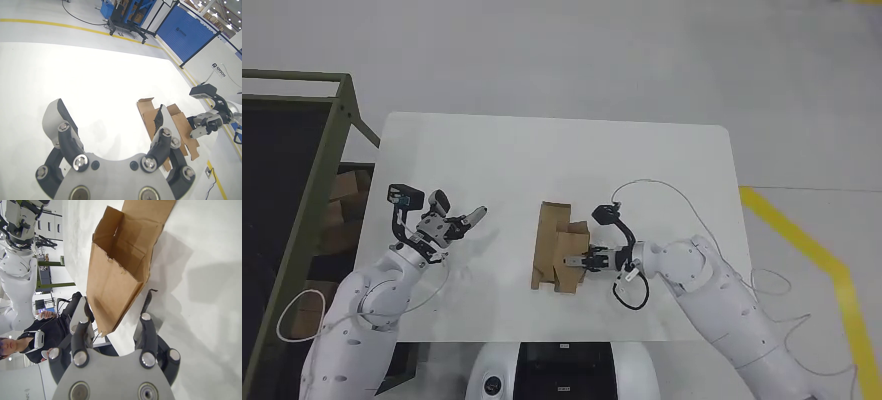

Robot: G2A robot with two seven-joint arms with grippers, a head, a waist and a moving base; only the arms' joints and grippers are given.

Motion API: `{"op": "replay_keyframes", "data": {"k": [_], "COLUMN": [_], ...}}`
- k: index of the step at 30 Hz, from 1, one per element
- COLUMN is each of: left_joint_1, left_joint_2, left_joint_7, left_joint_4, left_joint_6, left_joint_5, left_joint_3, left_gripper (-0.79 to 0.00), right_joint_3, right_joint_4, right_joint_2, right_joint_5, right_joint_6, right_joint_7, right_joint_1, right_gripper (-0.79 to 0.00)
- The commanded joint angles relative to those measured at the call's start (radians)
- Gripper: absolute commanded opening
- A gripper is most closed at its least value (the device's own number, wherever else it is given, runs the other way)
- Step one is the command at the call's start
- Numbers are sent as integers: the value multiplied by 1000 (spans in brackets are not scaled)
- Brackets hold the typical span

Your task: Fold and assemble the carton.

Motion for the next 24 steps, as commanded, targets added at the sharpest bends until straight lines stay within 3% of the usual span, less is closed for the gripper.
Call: {"op": "replay_keyframes", "data": {"k": [1,2,5,6,8,14,19,24], "left_joint_1": [0,-1,-1,-1,-2,-20,-44,-91], "left_joint_2": [0,0,1,1,1,4,7,13], "left_joint_7": [0,0,1,1,0,-37,-60,-71], "left_joint_4": [0,0,0,0,1,11,32,105], "left_joint_6": [1,1,3,2,4,-6,-46,-180], "left_joint_5": [3,4,5,7,6,-37,-79,-133], "left_joint_3": [1,1,1,1,2,-2,-6,4], "left_gripper": [0,0,0,0,0,0,0,0], "right_joint_3": [-5,-7,-9,-9,-6,24,81,155], "right_joint_4": [9,11,16,16,15,6,-30,-90], "right_joint_2": [-1,-1,-2,-1,0,11,32,59], "right_joint_5": [6,9,16,19,27,52,71,85], "right_joint_6": [-2,-4,-9,-14,-25,-75,-196,-322], "right_joint_7": [-3,-3,-8,-10,-10,-4,18,41], "right_joint_1": [5,8,10,11,9,-3,-37,-92], "right_gripper": [-536,-616,-628,-723,-785,-785,-785,-785]}}
